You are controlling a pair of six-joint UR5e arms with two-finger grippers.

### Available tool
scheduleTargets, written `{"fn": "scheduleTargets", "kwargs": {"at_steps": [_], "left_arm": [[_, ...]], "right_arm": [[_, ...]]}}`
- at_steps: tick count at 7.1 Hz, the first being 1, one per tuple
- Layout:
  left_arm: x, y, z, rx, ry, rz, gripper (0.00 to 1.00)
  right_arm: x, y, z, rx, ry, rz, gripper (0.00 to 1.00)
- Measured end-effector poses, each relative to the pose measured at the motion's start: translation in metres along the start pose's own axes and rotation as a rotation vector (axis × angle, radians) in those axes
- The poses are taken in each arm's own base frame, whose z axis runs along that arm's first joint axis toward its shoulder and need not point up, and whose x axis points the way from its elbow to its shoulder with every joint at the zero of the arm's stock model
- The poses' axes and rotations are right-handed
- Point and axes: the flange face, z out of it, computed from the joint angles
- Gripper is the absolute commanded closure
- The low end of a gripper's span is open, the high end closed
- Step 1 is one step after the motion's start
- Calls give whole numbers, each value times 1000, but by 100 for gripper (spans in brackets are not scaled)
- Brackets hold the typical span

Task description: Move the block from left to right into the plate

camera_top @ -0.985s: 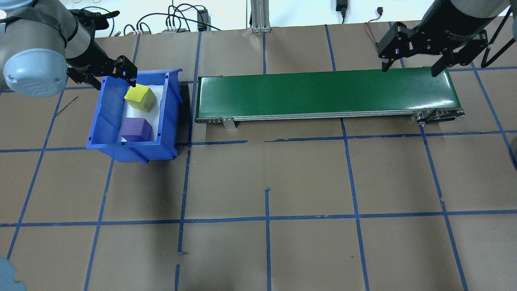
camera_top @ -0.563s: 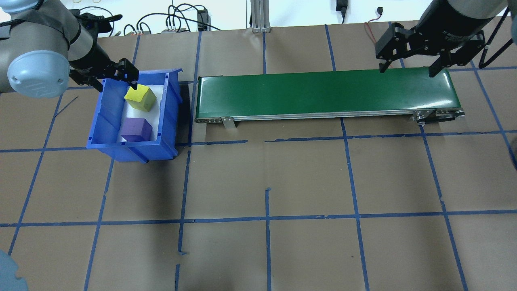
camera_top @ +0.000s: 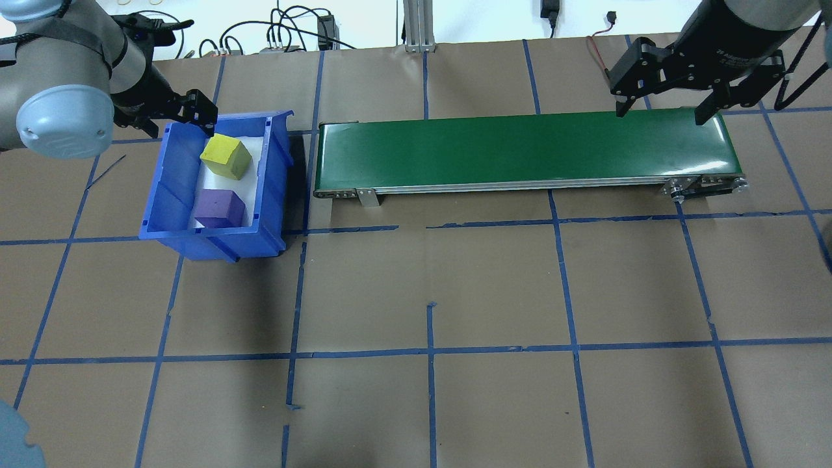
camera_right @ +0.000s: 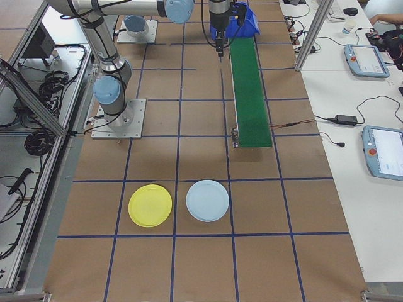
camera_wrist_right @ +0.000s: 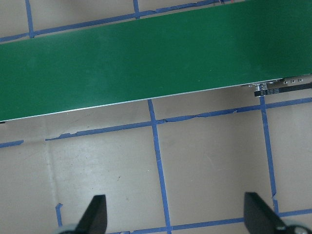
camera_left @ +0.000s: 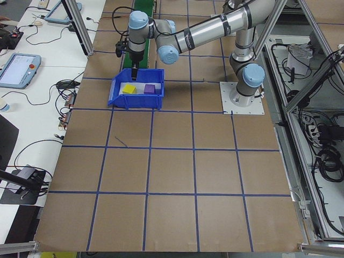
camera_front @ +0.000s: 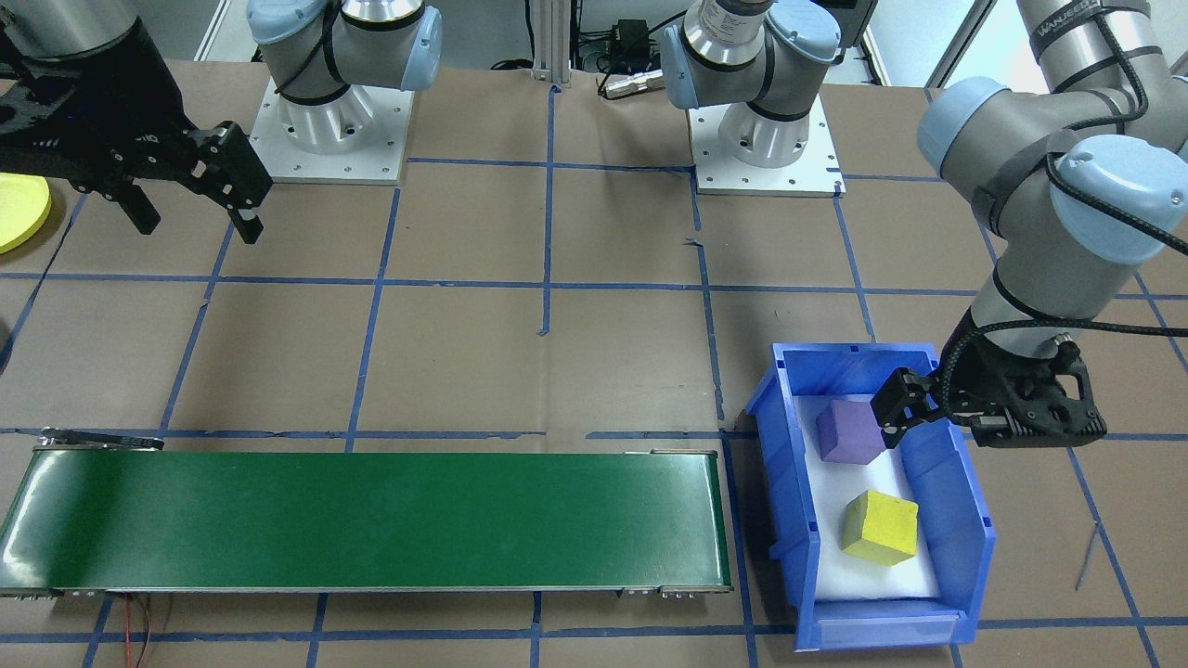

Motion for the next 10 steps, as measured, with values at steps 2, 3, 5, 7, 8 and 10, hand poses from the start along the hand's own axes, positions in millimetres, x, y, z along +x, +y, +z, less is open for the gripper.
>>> {"fn": "scheduleTargets", "kwargs": {"at_steps": [2, 3, 5, 7, 8, 10], "left_arm": [[0, -1, 8, 2, 2, 23, 0], [-4, -4, 5, 19, -2, 23, 0], [-10, -3, 15, 10, -3, 15, 0], [-9, -1, 53, -51, 15, 6, 0], [-8, 1, 70, -79, 27, 3, 0], [-1, 23, 104, -155, 55, 2, 0]], "right_arm": [[0, 2, 4, -15, 7, -1, 0], [-3, 4, 3, -14, 7, -8, 0], [-26, 10, 1, -6, 3, -46, 0], [-69, 22, 0, 15, -6, -70, 0], [-76, 24, 3, 12, -5, -65, 0], [-77, 25, 6, 4, 22, -60, 0]]}}
